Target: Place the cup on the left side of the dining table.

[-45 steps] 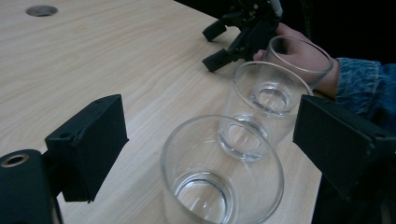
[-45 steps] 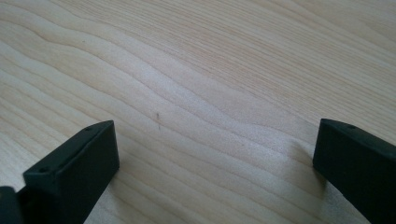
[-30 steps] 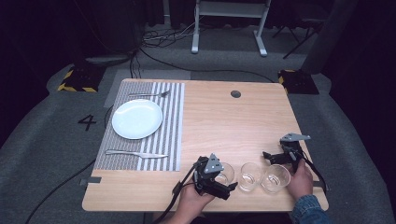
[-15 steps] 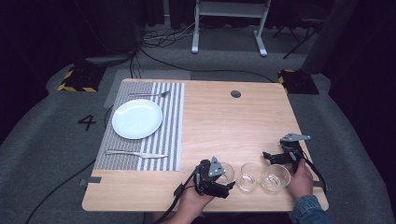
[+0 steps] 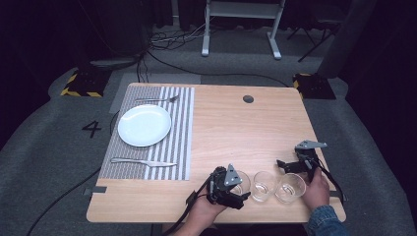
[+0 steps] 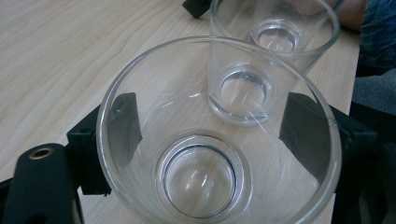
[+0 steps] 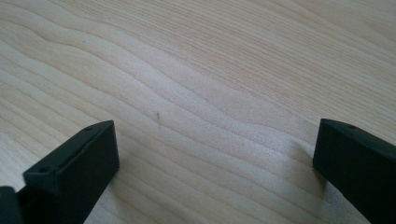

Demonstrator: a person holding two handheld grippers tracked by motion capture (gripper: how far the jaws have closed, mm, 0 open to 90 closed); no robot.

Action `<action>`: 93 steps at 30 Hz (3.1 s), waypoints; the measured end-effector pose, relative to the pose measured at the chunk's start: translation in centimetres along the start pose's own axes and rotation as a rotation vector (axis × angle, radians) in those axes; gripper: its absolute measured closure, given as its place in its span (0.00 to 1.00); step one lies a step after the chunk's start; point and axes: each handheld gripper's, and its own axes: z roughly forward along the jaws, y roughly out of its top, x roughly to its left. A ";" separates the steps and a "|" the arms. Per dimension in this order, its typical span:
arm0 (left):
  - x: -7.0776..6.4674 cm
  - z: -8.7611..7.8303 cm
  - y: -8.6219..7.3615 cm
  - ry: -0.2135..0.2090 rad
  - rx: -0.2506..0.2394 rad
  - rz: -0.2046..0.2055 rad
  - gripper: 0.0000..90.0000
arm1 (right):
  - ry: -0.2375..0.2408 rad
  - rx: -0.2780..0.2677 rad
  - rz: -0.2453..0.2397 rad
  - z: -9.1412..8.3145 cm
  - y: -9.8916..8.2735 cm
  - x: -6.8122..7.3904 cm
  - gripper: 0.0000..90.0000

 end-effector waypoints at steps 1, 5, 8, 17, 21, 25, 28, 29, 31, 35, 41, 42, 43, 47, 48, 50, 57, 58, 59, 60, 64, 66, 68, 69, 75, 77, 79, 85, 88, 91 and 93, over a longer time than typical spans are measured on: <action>0.1 -0.2 0.1 -0.003 -0.004 -0.001 0.20 | 0.000 0.000 0.000 0.0 0.0 0.0 0.00; 0.6 -0.9 0.5 -0.015 -0.011 -0.017 0.20 | 0.000 -0.001 -0.002 0.0 0.0 0.0 0.00; 1.1 -1.5 0.7 -0.020 -0.012 -0.034 0.20 | 0.000 -0.001 -0.003 0.0 0.0 0.0 0.00; 2.6 -3.2 1.4 -0.014 -0.041 -0.053 0.20 | 0.000 0.001 -0.003 0.0 0.0 0.0 0.00; 3.6 -4.3 1.7 0.013 -0.057 -0.059 0.20 | -0.001 0.002 -0.002 0.0 0.0 0.0 0.00; 4.7 -5.3 1.7 0.047 -0.071 -0.063 0.20 | -0.001 0.001 -0.003 0.0 0.0 0.0 0.00; 5.2 -5.9 1.6 0.061 -0.078 -0.066 0.20 | 0.000 0.001 -0.002 0.0 0.0 0.0 0.00; 5.6 -6.3 1.6 0.067 -0.086 -0.073 0.20 | -0.001 0.001 -0.003 0.0 0.0 0.0 0.00; 6.1 -6.8 1.5 0.078 -0.100 -0.082 0.20 | 0.000 0.001 -0.002 0.0 0.0 0.0 0.00; 7.5 -8.1 1.2 0.109 -0.126 -0.104 0.20 | 0.000 0.001 -0.002 0.0 0.0 0.0 0.00; 9.3 -9.5 0.8 0.153 -0.139 -0.131 0.20 | 0.000 0.001 -0.002 0.0 0.0 0.0 0.00; 9.5 -9.6 0.8 0.157 -0.141 -0.136 0.20 | -0.001 0.001 -0.002 0.0 0.0 0.0 0.00; 9.8 -9.8 0.7 0.166 -0.146 -0.145 0.20 | -0.001 0.001 -0.001 0.0 0.0 0.0 0.00; 11.0 -10.8 0.4 0.190 -0.169 -0.172 0.20 | -0.001 0.001 -0.001 0.0 0.0 0.0 0.00; 11.2 -10.9 0.3 0.197 -0.168 -0.178 0.20 | -0.002 0.001 -0.002 0.0 0.0 0.0 0.00; 11.6 -11.3 0.2 0.232 -0.157 -0.184 0.20 | -0.001 0.001 -0.002 0.0 0.0 0.0 0.00; 12.6 -12.4 -0.1 0.341 -0.096 -0.188 0.20 | -0.001 0.001 -0.001 0.0 0.0 0.0 0.00; 13.0 -12.5 -0.2 0.343 -0.100 -0.198 0.20 | -0.001 0.001 -0.001 0.0 0.0 0.0 0.00; 13.4 -12.7 -0.4 0.340 -0.099 -0.207 0.20 | -0.001 0.001 -0.002 0.0 0.0 0.0 0.00; 13.7 -12.8 -0.6 0.339 -0.099 -0.218 0.20 | -0.001 0.001 -0.002 0.0 0.0 0.0 0.00; 15.0 -13.1 -1.7 0.356 -0.102 -0.257 0.20 | -0.001 0.001 0.000 0.0 0.0 0.0 0.00; 15.8 -13.4 -2.2 0.363 -0.111 -0.284 0.20 | -0.003 0.002 0.003 0.0 0.0 0.0 0.00; 16.3 -13.5 -2.6 0.381 -0.113 -0.299 0.20 | -0.004 0.001 0.003 0.0 0.0 0.0 0.00; 16.6 -13.5 -2.8 0.391 -0.103 -0.304 0.20 | -0.004 0.002 0.004 0.0 0.0 0.0 0.00; 18.1 -13.1 -3.8 0.409 -0.096 -0.342 0.20 | -0.007 0.001 0.005 0.0 0.0 0.0 0.00; 18.3 -12.9 -4.1 0.427 -0.090 -0.345 0.20 | -0.008 0.001 0.005 0.0 0.0 0.0 0.00; 18.5 -12.6 -4.5 0.445 -0.081 -0.344 0.20 | -0.008 0.001 0.006 0.0 0.0 0.0 0.00; 19.4 -11.7 -5.4 0.414 -0.084 -0.389 0.20 | -0.009 0.001 0.006 0.0 0.0 0.0 0.00; 19.6 -11.1 -5.6 0.414 -0.061 -0.392 0.20 | -0.009 0.001 0.006 0.0 0.0 0.0 0.00; 19.9 -10.5 -5.9 0.410 -0.040 -0.396 0.20 | -0.009 0.001 0.006 0.0 0.0 0.0 0.00; 19.8 -10.2 -5.9 0.416 -0.038 -0.403 0.20 | -0.009 0.001 0.007 0.0 0.0 0.0 0.00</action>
